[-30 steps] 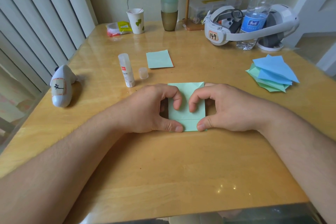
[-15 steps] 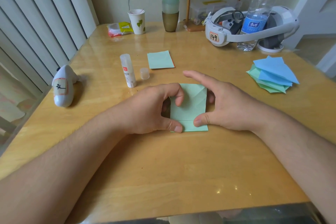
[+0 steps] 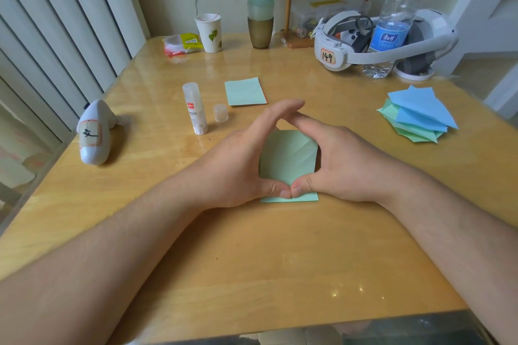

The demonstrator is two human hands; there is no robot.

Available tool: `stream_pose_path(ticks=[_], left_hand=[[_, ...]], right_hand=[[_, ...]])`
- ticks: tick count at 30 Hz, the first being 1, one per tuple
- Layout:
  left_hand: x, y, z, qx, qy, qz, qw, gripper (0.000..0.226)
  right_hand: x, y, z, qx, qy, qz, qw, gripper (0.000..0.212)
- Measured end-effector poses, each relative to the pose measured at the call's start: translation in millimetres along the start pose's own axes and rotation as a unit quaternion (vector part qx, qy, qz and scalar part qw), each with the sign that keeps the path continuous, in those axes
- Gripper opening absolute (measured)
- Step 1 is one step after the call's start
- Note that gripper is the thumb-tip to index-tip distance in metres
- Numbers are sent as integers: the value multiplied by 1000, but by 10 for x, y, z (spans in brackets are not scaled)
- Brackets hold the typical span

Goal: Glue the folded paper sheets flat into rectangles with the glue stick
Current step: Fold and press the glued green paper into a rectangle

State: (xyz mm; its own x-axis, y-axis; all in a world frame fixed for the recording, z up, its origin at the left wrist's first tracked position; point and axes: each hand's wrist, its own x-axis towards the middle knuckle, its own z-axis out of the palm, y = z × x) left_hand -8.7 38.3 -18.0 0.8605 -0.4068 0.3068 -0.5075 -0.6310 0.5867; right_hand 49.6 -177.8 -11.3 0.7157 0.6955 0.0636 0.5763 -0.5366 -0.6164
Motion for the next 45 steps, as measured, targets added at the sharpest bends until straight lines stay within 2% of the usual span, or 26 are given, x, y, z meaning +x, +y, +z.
stream_pose_path(ticks=[5, 8, 11, 15, 17, 26, 29, 33, 45], left_hand=[[-59, -60, -74, 30, -5, -45, 999, 126], [-90, -111, -131, -3, -12, -68, 998, 110], [-102, -142, -139, -20, -16, -94, 995, 85], [-56, -190, -144, 38, -26, -82, 996, 47], [-34, -221, -148, 45, -32, -83, 995, 43], [55, -103, -96, 66, -47, -102, 992, 34], [12, -157, -120, 62, -60, -92, 992, 21], [-13, -215, -130, 63, -48, -97, 992, 34], [-4, -215, -146, 22, -76, -94, 992, 13]], right_hand=[[-9, -41, -18, -12, 6, 11, 1000, 130], [-39, -41, -55, -6, 15, 37, 999, 127], [-43, -11, -64, 9, 23, 55, 998, 106], [-19, 9, -43, 19, 22, 56, 998, 66], [-5, -4, -34, 11, 23, 60, 998, 55], [34, -21, 9, 11, 29, 54, 998, 52], [-1, -1, -18, 13, 25, 56, 998, 46], [-26, 38, -44, 25, 30, 58, 998, 43], [8, 63, -47, 43, 17, 58, 997, 33]])
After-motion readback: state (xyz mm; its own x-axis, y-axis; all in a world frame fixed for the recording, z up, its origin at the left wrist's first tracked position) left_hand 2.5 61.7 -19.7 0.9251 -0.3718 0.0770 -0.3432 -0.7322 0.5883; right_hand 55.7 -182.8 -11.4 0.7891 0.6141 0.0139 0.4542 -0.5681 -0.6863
